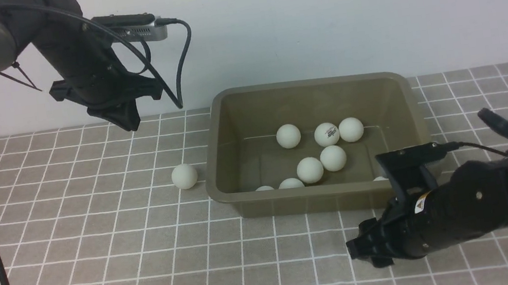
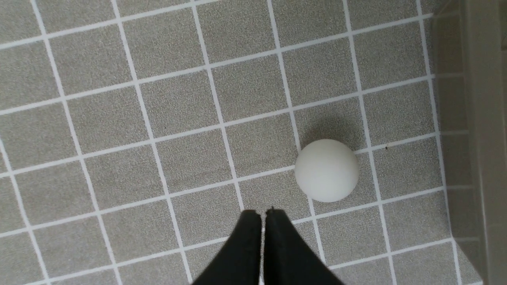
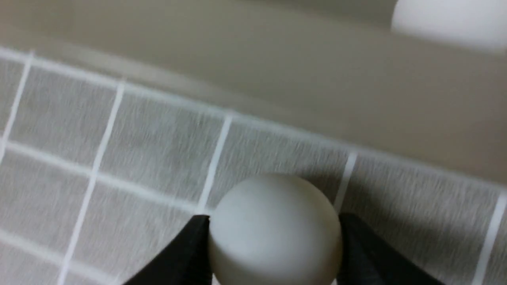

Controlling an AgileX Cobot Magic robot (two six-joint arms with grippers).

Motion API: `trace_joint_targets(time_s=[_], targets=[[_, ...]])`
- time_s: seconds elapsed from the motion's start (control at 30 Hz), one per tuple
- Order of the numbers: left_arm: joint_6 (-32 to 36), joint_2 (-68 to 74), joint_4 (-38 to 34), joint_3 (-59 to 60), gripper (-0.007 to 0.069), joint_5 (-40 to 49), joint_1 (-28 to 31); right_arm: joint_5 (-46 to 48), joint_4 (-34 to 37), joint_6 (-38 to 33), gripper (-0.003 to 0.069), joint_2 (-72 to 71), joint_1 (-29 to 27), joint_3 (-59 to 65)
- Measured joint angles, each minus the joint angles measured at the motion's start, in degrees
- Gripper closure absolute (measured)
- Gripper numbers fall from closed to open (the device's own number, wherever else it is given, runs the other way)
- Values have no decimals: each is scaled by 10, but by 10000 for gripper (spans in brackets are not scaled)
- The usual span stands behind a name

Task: Put the table tennis balls into the box on the grey coffee tablecloth.
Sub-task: 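Reach for and grasp a ping pong ball on the table, then release the ping pong ball into the bin and lift the gripper away, then reach for and grasp a ping pong ball on the table beside the basket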

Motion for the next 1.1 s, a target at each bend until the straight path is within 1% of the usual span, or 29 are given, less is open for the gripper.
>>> trace_joint_targets(time_s=[0.1, 0.2, 0.27, 0.37, 0.47, 0.6, 0.73, 0.77, 0.8, 0.87, 0.9, 0.93, 0.97, 1.03, 1.1], targets=[[2, 0, 1, 0, 629, 0, 0, 78, -8, 0, 297, -49, 0, 0], [2, 0, -2, 0, 629, 0, 0, 177, -15, 0, 297, -140, 0, 0], [2, 0, -2, 0, 629, 0, 0, 212, -18, 3, 297, -197, 0, 0], [7, 6, -2, 0, 629, 0, 0, 234, -27, 13, 297, -261, -17, -19], [24, 20, -3, 0, 617, 0, 0, 232, -43, 18, 297, -269, -54, -73], [49, 45, -2, 0, 550, -4, -4, 241, -58, 11, 297, -203, -113, -168], [58, 63, -3, 0, 424, -19, -19, 278, -60, 1, 294, -104, -138, -256], [58, 69, -3, 0, 375, -23, -23, 291, -62, 1, 282, -81, -141, -277], [59, 73, -3, 0, 341, -26, -28, 302, -62, 1, 266, -64, -142, -294], [60, 81, -3, 0, 276, -33, -34, 327, -62, 1, 208, -38, -143, -325], [60, 86, -3, 0, 238, -36, -36, 340, -63, 1, 164, -29, -145, -339], [60, 90, -3, 0, 218, -37, -38, 347, -64, 1, 146, -25, -145, -349], [60, 96, -3, 0, 167, -41, -39, 373, -69, 1, 80, -16, -146, -371], [60, 103, -3, 0, 137, -47, -39, 397, -79, 1, 15, -17, -146, -395], [60, 111, -3, 0, 121, -49, -39, 411, -86, 1, -6, -23, -146, -406]])
